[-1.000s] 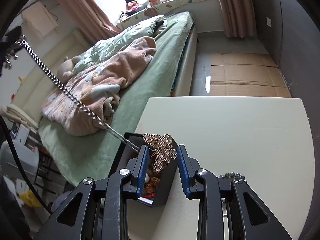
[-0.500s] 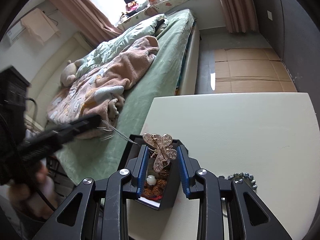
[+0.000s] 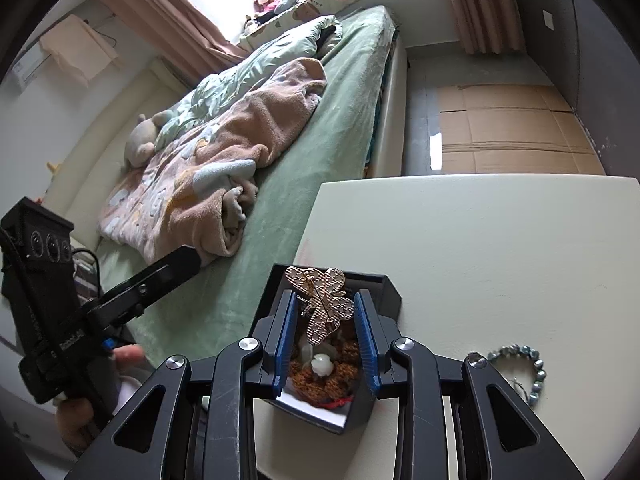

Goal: Organize jewelry
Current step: 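Lower the brooch into the black box with the right gripper while the left releases the necklace, then grasp the blue-grey bead bracelet on the table with the left gripper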

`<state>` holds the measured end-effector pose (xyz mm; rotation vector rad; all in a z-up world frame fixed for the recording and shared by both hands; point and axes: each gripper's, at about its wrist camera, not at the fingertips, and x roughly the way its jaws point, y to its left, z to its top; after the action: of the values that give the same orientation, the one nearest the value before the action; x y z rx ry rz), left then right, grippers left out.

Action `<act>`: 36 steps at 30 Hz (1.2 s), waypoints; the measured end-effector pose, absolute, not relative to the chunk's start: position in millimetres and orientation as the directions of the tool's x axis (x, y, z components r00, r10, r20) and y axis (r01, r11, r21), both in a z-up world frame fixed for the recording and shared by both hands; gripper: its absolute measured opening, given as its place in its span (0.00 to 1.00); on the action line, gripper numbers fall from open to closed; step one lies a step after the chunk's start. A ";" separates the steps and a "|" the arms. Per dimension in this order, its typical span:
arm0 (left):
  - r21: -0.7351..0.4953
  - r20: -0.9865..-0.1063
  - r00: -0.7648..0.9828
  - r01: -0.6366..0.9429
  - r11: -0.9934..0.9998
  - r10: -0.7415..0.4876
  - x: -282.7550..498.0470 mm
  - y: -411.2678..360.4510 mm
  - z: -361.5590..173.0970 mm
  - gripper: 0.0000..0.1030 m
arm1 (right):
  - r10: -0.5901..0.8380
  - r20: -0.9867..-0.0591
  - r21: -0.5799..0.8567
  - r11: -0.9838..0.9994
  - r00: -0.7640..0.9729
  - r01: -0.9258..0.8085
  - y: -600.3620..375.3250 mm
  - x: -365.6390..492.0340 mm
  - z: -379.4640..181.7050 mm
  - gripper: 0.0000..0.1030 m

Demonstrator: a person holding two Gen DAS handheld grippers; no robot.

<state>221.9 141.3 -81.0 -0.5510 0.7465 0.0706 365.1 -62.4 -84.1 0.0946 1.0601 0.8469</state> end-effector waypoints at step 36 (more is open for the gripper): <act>-0.223 -0.777 0.595 0.046 0.974 -0.206 255.8 13.3 -74.4 0.81 | 0.493 -0.793 0.436 0.870 0.358 -0.231 -226.0 372.9 -92.4 0.68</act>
<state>255.8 13.3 -74.4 -0.1871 0.9230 -0.1478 372.9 -226.0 -92.4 0.2674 1.1118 0.4742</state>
